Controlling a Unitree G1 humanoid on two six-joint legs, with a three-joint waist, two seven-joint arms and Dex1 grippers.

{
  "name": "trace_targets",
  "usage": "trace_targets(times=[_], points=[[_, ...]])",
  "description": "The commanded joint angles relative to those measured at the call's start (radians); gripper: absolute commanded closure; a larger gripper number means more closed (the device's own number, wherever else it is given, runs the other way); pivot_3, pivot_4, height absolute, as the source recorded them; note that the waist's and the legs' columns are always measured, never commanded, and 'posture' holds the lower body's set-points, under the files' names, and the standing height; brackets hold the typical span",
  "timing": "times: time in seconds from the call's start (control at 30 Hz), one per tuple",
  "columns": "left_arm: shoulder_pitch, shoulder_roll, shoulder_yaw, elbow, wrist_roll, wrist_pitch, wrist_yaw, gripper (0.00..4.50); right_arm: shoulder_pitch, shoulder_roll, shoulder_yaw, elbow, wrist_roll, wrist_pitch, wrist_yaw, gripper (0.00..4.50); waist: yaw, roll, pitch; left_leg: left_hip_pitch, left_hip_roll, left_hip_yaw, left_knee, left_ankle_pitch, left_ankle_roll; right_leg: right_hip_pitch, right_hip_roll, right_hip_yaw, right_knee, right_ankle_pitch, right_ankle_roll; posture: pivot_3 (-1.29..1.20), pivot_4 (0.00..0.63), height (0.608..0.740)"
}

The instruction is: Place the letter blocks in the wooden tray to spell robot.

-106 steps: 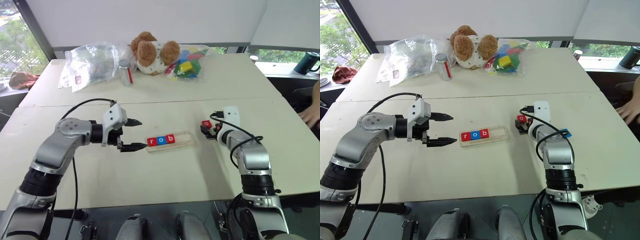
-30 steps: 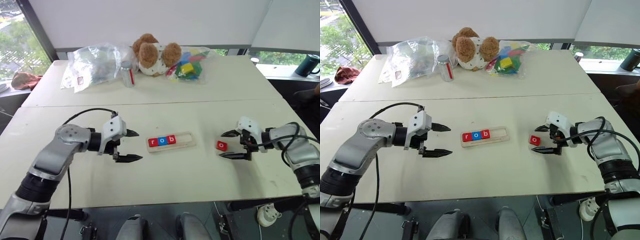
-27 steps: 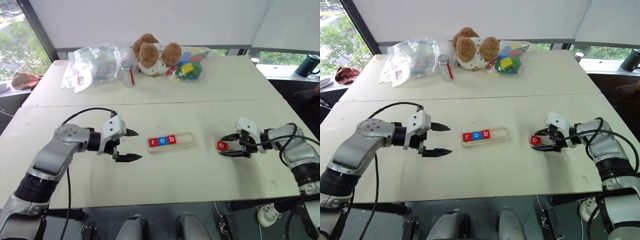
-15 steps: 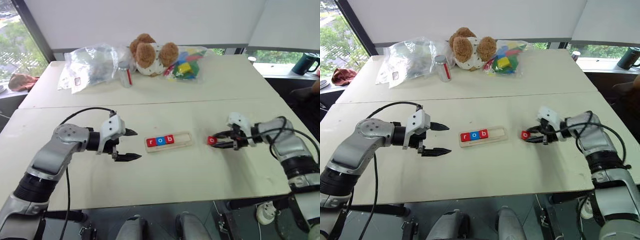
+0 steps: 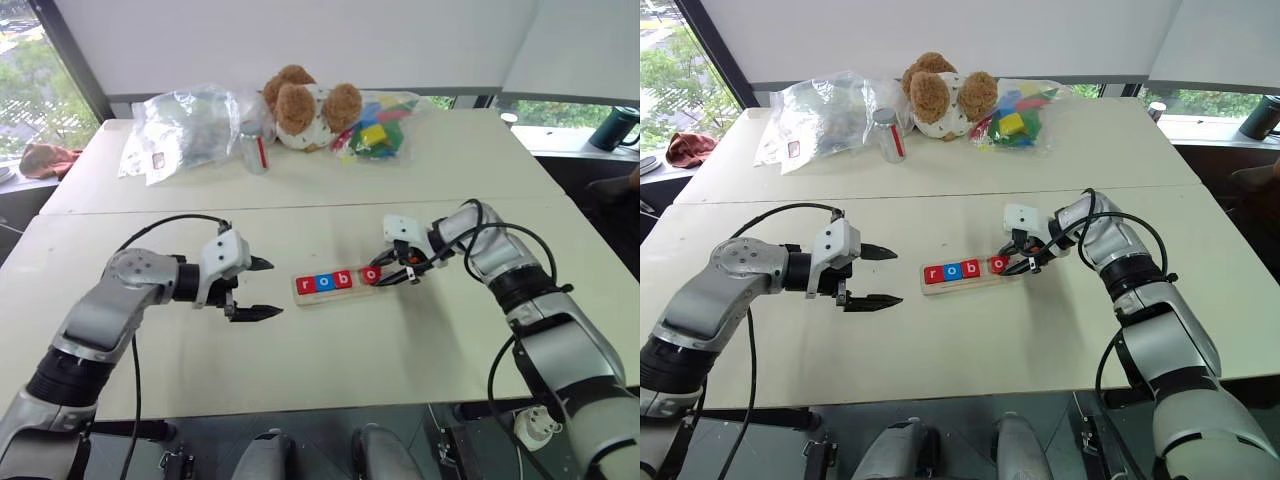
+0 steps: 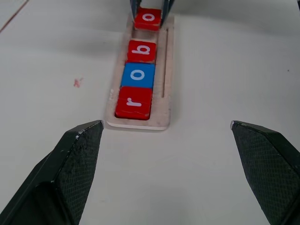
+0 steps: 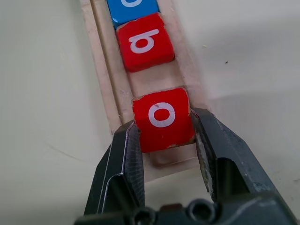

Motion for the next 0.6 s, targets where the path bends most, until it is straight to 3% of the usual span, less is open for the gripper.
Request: trace_targets(times=[0.03,0.6], points=[[0.009,0.009,0.04,-0.044,-0.015,0.005,0.016,0.0,-0.049,0.028,-0.002,0.048,-0.017,-0.046,0.002,3.4,0.0,0.0,0.0,0.0,0.0,0.0,0.0,0.0,0.0,0.0,0.0,0.0,0.0,0.0,0.0,0.0,0.15,0.74],[0.035,0.004,0.036,-0.054,-0.014,-0.001,0.049,0.0,-0.081,0.106,-0.015,0.108,-0.028,-0.044,0.049,3.4,-0.002,0.0,0.0,0.0,0.0,0.0,0.0,0.0,0.0,0.0,0.0,0.0,0.0,0.0,0.0,0.0,0.15,0.74]])
